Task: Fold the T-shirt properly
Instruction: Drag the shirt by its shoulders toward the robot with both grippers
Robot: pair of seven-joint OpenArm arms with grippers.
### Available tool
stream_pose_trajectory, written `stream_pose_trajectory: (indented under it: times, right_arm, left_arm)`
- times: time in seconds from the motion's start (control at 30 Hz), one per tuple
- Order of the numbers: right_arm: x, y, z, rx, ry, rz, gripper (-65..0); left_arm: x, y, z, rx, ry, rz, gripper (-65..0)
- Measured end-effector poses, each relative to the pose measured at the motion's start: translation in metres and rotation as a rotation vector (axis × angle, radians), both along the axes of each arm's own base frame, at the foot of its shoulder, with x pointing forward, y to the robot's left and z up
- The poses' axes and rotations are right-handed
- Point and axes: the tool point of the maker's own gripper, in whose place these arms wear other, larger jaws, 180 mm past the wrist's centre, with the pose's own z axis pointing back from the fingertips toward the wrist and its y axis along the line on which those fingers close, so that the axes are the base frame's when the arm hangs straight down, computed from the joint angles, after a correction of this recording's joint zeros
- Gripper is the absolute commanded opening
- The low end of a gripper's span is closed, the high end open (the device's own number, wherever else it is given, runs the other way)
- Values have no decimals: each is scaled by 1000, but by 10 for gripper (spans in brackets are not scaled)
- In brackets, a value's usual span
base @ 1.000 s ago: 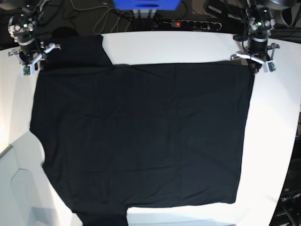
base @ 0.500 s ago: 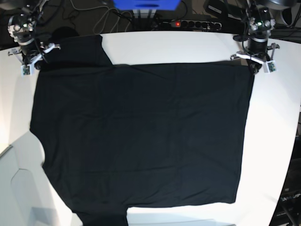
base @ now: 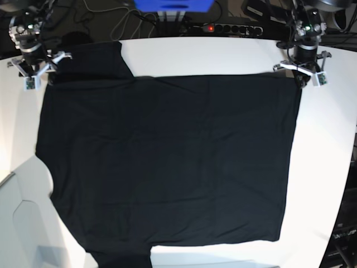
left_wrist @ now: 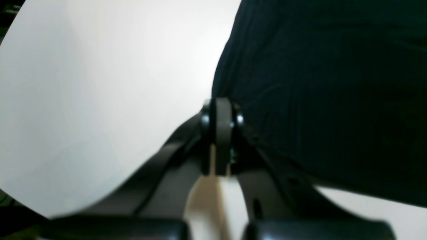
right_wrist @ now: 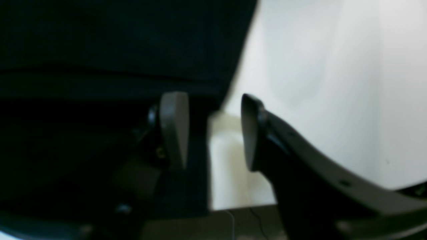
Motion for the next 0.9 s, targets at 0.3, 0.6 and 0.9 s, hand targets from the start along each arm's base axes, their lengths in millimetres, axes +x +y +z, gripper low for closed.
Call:
stream_pose_trajectory:
  times: [0.3, 0.6, 0.9]
  right_arm:
    - [5, 2, 2, -1, -10, 1, -329]
    - [0, -8, -25, 36, 51, -22, -329]
    - [4, -5, -30, 60, 45, -25, -334]
  left_arm:
    - [0, 0, 0, 1, 0, 0, -649]
    - [1, 0, 0, 1, -1, 0, -649]
    - [1, 0, 0, 1, -2, 0, -649]
